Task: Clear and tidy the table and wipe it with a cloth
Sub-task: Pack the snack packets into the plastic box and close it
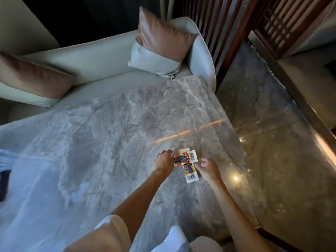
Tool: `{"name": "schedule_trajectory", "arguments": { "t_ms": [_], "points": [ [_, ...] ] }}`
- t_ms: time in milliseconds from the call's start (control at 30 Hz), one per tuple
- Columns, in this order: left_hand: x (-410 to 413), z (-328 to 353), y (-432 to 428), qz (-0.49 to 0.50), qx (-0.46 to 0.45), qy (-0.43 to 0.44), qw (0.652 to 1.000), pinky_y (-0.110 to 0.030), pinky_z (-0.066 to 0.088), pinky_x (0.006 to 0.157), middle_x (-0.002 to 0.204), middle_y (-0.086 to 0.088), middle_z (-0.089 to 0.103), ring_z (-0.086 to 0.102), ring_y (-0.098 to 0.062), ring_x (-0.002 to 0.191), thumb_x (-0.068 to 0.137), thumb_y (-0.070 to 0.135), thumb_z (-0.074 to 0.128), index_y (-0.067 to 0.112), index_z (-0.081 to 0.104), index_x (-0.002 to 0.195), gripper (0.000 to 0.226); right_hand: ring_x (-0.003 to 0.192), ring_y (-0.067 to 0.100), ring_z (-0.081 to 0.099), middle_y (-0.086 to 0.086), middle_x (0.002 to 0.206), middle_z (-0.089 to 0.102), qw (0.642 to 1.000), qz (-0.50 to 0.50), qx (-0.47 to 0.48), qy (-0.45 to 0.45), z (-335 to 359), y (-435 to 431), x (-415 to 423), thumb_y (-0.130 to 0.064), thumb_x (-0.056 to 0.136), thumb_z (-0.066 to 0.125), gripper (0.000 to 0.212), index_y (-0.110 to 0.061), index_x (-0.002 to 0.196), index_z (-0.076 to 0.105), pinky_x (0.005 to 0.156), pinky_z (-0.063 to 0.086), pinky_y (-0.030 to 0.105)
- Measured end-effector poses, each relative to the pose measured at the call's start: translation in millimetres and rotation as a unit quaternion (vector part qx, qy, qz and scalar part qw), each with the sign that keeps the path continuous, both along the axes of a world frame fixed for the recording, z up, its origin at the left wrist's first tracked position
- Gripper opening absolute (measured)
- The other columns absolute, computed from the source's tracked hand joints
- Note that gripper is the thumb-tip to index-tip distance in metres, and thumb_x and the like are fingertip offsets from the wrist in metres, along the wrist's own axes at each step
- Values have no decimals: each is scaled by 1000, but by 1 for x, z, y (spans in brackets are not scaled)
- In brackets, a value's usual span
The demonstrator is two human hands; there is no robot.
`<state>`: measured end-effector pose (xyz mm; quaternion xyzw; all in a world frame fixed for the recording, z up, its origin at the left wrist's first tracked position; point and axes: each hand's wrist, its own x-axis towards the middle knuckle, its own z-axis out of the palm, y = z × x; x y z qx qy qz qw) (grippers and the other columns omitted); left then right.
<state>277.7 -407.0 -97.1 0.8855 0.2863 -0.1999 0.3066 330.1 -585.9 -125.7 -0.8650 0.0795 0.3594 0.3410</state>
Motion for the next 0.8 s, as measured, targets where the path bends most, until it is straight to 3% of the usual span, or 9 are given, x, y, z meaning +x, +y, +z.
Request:
{"name": "schedule_trajectory", "arguments": {
  "t_ms": [167,300,367,500,600,700,800],
  "points": [
    [12,-27,-4,-18,4,12,1000,-45,46,98,129,-10,61,54,-32,118,94,18,49,17,57,128,36,106,29,66,21,118,67,999,-41,30,19,-19,8,7,-24,87,68,46,3,122,60,96,49,41],
    [16,-40,-5,-25,0,27,999,-43,43,99,128,-8,62,54,-30,117,93,20,51,24,56,130,37,83,27,69,23,100,73,993,-84,81,25,-23,16,12,-20,86,70,22,0,95,69,76,49,32],
    [14,-45,-6,-31,4,37,999,-43,44,96,126,-9,62,54,-32,115,93,17,50,28,52,133,42,83,31,70,24,94,74,990,-104,90,29,-26,19,12,-23,85,71,26,2,91,69,73,48,33],
    [5,-51,-11,-31,-4,48,998,-45,45,94,124,-12,60,52,-34,115,89,14,53,30,46,137,51,78,23,65,24,102,72,984,-135,103,50,-31,28,10,-15,86,69,15,-4,95,65,77,53,41],
    [-4,-51,-14,-24,-20,47,998,-46,46,93,121,-13,60,52,-35,114,88,20,57,34,46,137,52,89,25,66,21,111,69,987,-126,84,52,-29,31,7,-19,86,69,37,0,116,60,89,52,42],
    [-12,-49,-12,-8,-26,44,999,-45,47,95,123,-12,60,52,-33,116,92,24,54,28,48,138,46,109,26,63,13,121,65,998,-56,17,28,-16,31,5,-32,89,64,50,-10,132,51,96,47,39],
    [-22,-41,2,10,-19,35,999,-44,45,100,131,-9,58,51,-31,122,96,24,50,20,53,134,38,118,27,56,8,127,60,992,56,-83,-80,3,35,4,-38,90,60,46,-19,131,52,96,47,40]
  ]
}}
